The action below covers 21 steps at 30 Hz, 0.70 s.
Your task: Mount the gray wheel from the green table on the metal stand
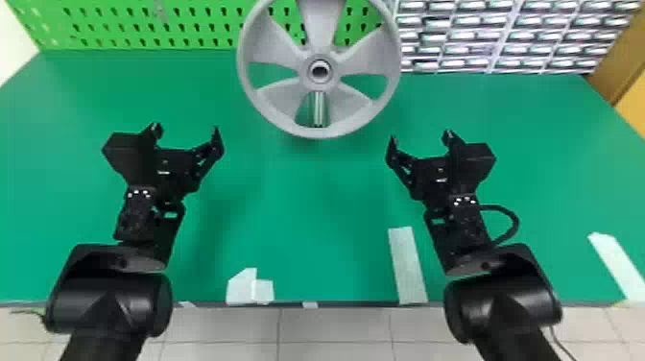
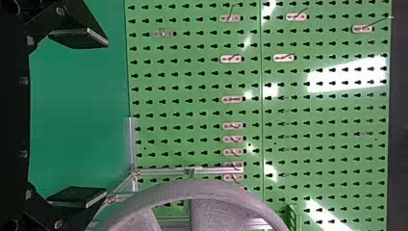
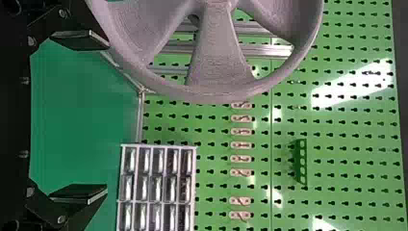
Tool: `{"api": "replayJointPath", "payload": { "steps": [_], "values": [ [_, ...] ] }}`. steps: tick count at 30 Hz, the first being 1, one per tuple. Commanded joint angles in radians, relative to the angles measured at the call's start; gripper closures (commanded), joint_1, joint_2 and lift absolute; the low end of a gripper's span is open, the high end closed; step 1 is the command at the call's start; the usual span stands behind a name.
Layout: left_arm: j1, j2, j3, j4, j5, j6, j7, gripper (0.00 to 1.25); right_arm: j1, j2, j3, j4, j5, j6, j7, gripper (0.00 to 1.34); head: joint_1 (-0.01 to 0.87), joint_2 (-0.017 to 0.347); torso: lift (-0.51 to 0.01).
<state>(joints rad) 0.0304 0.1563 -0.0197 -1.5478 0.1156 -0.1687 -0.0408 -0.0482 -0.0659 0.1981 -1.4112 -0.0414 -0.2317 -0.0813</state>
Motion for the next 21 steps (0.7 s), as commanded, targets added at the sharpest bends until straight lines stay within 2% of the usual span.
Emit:
{"api": "replayJointPath", "payload": {
  "steps": [1,21],
  "values": [
    [-0.001,0.0,0.001,-0.002,-0.001,0.0,-0.001,0.19,0.001,0.001,0.001,0.0,0.0,0.0,0.0,0.24,0.867,0.052,-0.1],
    [-0.001,0.0,-0.002,-0.002,-0.007,0.0,-0.001,0.19,-0.001,0.001,0.0,-0.002,0.0,0.0,0.0,0.24,0.867,0.052,-0.1]
  ]
}}
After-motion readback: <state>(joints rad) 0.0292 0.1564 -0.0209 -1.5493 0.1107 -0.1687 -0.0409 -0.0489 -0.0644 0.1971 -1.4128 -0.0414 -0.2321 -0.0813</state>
